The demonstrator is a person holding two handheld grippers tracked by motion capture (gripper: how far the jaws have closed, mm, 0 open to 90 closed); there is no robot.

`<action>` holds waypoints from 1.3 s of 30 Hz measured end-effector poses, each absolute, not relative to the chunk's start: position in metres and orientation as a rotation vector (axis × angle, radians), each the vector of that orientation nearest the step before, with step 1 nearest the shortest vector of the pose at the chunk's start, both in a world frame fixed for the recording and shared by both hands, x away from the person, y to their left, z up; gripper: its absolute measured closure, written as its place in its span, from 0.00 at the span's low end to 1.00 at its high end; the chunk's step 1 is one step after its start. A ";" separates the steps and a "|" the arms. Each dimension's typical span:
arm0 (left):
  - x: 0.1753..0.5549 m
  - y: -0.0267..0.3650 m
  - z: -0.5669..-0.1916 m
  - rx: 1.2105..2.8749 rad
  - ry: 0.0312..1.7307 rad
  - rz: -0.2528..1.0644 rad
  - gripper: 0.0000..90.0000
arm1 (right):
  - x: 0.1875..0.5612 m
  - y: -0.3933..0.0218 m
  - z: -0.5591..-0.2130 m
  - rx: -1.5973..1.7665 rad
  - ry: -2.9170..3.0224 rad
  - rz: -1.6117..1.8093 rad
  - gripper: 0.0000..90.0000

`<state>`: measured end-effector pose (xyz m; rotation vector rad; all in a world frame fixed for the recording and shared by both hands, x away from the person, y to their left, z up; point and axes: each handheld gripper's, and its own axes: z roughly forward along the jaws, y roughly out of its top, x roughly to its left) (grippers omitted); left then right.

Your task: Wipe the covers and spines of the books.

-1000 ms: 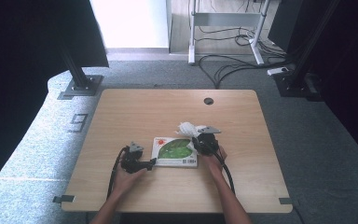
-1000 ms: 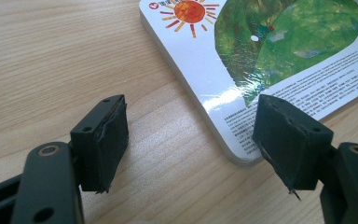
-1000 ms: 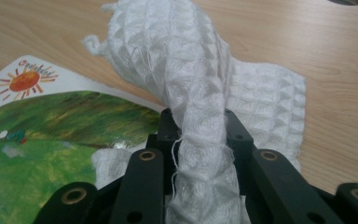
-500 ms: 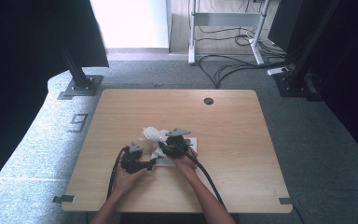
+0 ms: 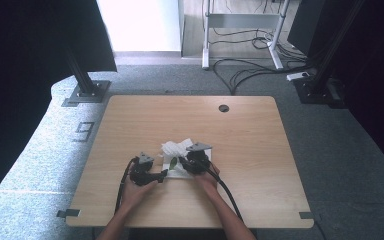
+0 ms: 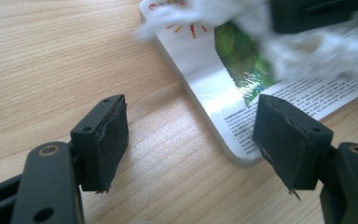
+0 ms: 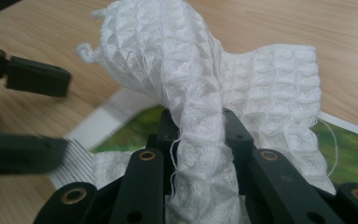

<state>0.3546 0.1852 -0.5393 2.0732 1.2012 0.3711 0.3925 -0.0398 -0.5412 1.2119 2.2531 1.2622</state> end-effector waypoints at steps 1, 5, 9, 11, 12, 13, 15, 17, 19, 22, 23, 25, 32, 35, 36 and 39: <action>0.355 0.185 -0.539 2.072 1.202 0.370 0.30 | 0.392 -0.046 -0.541 1.220 2.239 1.256 0.81; 0.354 0.185 -0.539 2.072 1.201 0.371 0.30 | 0.390 -0.077 -0.541 1.251 2.189 1.227 0.81; 0.354 0.185 -0.539 2.072 1.202 0.372 0.30 | 0.390 -0.105 -0.543 1.298 2.124 1.227 0.81; 0.354 0.185 -0.539 2.071 1.203 0.373 0.30 | 0.390 -0.114 -0.543 1.315 2.108 1.225 0.81; 0.354 0.185 -0.539 2.071 1.204 0.373 0.30 | 0.390 -0.116 -0.543 1.320 2.101 1.225 0.81; 0.354 0.185 -0.539 2.071 1.204 0.374 0.30 | 0.390 -0.117 -0.543 1.322 2.099 1.218 0.81; 0.354 0.184 -0.539 2.074 1.203 0.378 0.30 | 0.388 -0.115 -0.541 1.308 2.086 1.200 0.81; 0.354 0.184 -0.539 2.078 1.199 0.382 0.30 | 0.385 -0.108 -0.536 1.291 2.077 1.231 0.81; 0.354 0.184 -0.538 2.079 1.199 0.380 0.30 | 0.378 -0.095 -0.529 1.241 2.097 1.278 0.81; 0.353 0.185 -0.538 2.083 1.200 0.379 0.30 | 0.369 -0.069 -0.519 1.158 2.155 1.332 0.81; 0.353 0.185 -0.538 2.083 1.201 0.379 0.30 | 0.366 -0.060 -0.518 1.134 2.180 1.347 0.81; 0.353 0.186 -0.538 2.084 1.202 0.376 0.30 | 0.362 -0.042 -0.518 1.109 2.220 1.365 0.81; 0.354 0.189 -0.539 2.070 1.212 0.372 0.30 | 0.364 -0.003 -0.541 1.178 2.313 1.373 0.80; 0.354 0.189 -0.539 2.071 1.211 0.375 0.30 | 0.364 -0.004 -0.546 1.200 2.303 1.388 0.80; 0.354 0.189 -0.539 2.072 1.210 0.379 0.30 | 0.364 -0.006 -0.546 1.205 2.296 1.388 0.80; 0.353 0.188 -0.539 2.073 1.211 0.384 0.30 | 0.362 -0.014 -0.546 1.228 2.274 1.380 0.80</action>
